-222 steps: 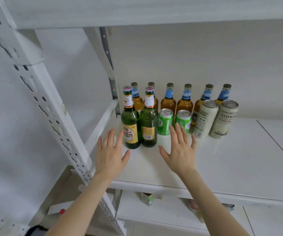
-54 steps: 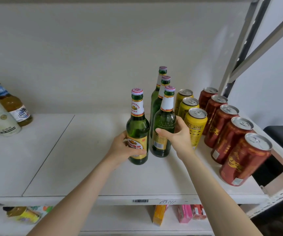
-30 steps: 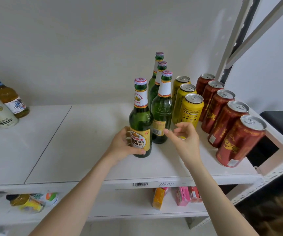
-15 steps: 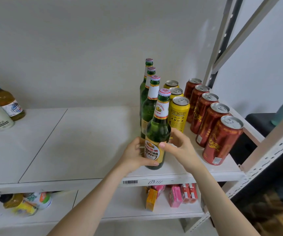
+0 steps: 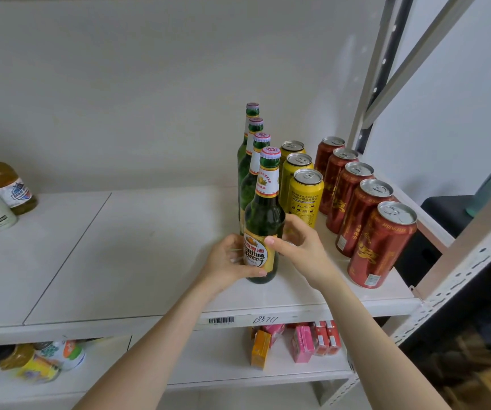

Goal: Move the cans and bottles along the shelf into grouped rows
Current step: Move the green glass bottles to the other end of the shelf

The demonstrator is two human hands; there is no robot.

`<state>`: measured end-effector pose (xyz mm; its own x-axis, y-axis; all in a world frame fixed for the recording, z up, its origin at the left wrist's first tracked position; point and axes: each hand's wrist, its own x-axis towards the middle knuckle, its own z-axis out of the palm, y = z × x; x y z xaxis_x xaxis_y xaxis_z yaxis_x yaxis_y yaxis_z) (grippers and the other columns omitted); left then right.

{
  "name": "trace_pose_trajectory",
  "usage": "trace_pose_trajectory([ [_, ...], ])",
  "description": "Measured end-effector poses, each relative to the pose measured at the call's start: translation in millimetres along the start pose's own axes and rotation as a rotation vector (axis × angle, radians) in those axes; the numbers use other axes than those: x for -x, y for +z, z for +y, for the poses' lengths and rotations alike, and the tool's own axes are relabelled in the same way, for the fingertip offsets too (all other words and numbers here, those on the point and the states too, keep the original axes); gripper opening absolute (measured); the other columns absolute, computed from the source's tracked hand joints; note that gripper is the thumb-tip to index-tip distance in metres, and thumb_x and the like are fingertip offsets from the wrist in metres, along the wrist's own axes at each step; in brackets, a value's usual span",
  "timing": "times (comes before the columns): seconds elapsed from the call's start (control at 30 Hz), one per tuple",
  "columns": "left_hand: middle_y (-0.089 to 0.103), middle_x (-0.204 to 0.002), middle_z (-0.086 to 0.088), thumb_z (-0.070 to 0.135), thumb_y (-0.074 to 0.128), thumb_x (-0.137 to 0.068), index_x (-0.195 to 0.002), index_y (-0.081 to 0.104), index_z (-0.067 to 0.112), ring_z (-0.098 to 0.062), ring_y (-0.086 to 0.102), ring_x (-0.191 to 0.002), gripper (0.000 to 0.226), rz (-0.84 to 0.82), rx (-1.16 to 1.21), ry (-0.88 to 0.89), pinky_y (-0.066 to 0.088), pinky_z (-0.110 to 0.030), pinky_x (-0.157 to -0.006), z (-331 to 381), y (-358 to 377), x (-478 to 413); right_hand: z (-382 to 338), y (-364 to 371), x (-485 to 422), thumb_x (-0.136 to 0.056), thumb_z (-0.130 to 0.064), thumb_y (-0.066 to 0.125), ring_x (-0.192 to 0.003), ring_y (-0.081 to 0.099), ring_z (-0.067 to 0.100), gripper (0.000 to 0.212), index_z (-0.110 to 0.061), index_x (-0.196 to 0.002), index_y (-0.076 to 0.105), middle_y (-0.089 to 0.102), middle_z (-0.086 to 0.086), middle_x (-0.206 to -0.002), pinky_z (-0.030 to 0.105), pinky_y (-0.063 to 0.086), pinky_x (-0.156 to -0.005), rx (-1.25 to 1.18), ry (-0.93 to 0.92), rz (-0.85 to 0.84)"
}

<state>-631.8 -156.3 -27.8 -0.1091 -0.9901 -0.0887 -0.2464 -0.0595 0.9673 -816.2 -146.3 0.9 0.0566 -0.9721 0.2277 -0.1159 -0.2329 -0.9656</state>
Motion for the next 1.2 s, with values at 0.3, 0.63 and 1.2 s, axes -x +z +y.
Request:
trace_pose_trajectory([
  [0.3, 0.072, -0.103, 0.004, 0.004, 0.093, -0.057, -0.110, 0.061, 0.014, -0.010, 0.068, -0.097, 0.063, -0.018, -0.006, 0.016, 0.057, -0.024, -0.080, 2.3, -3.9, -4.5, 1.4, 3.0, -5.5, -0.068, -0.050, 0.078, -0.109, 0.064, 0.018, 0.060, -0.022, -0.119, 0.064, 0.071, -0.006, -0.115, 0.046, 0.053, -0.096, 0.031, -0.011, 0.016],
  [0.63, 0.069, -0.113, 0.000, 0.014, 0.095, -0.056, -0.113, 0.060, 0.018, -0.020, 0.065, -0.107, 0.068, -0.027, -0.059, 0.008, 0.056, -0.042, -0.093, 1.0, -5.9, -7.9, 5.3, 3.5, -6.1, -0.068, -0.051, 0.078, -0.107, 0.064, 0.016, 0.058, -0.025, -0.118, 0.064, 0.070, -0.008, -0.113, 0.045, 0.054, -0.093, 0.048, -0.006, 0.022],
  [1.2, 0.055, -0.137, -0.013, 0.026, 0.074, -0.086, -0.135, 0.054, 0.007, -0.032, 0.052, -0.126, 0.057, 0.228, -0.823, 0.456, 0.050, -0.042, -0.098, -14.6, -39.3, 41.6, -0.9, 5.2, 47.0, -0.089, -0.061, 0.042, -0.102, 0.062, 0.031, 0.068, -0.011, -0.133, 0.053, 0.063, 0.009, -0.121, 0.045, 0.051, -0.083, 1.204, -0.254, 0.219],
])
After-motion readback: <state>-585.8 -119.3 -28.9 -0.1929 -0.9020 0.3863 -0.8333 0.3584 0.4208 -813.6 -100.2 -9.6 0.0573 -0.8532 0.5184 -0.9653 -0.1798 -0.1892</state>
